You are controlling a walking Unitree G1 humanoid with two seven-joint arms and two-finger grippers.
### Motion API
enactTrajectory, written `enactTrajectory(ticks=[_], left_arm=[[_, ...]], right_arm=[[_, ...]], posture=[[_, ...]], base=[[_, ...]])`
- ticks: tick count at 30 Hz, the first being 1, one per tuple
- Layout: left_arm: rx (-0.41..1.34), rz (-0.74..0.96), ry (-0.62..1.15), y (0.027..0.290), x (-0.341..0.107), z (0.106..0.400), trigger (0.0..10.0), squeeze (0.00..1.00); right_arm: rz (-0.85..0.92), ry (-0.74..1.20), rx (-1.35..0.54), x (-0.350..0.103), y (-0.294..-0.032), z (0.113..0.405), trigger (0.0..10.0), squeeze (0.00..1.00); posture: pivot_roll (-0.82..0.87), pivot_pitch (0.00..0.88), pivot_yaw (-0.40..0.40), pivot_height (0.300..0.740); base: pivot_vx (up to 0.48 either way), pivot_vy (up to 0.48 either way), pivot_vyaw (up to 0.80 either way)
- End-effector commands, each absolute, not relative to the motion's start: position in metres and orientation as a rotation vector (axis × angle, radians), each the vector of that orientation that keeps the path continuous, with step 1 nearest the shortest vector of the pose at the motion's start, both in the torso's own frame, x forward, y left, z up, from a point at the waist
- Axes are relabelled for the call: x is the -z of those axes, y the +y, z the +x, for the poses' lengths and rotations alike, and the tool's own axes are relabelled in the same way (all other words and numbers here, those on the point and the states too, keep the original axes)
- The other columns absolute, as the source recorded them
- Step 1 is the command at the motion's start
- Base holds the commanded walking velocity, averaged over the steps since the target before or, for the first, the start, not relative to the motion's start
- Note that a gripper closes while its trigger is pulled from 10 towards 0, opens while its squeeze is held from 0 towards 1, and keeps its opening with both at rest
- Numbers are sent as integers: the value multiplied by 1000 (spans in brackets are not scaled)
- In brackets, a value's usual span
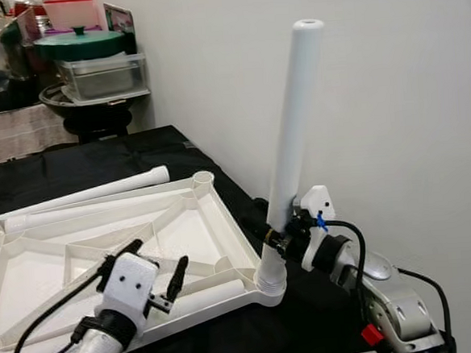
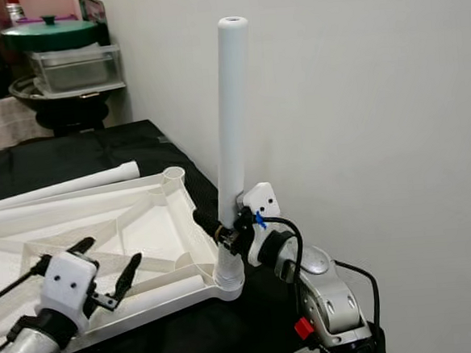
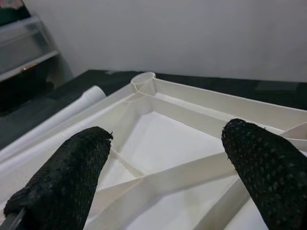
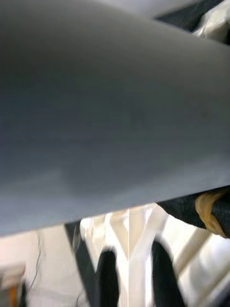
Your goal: Building children table
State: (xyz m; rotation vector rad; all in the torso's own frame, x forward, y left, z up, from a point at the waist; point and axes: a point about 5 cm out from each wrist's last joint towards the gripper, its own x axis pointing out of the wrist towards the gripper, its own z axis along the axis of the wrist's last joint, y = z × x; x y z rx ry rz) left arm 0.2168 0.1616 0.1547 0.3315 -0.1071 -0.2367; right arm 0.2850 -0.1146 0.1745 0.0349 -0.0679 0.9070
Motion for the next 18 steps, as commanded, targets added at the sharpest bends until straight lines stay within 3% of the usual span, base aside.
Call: enactTrajectory(ticks=[1, 18], left_arm=[[245, 324, -102, 158, -150, 216, 10000, 0], [228, 297, -113, 162, -149, 215, 10000, 0]], right_arm=[[163, 67, -1109, -146, -96, 267, 10000, 0], [127, 143, -1269, -138, -103, 274, 10000, 0]], posture=[[84, 0, -30, 740], [113, 0, -48, 740]], base=[[0, 0, 0], [0, 0, 0]])
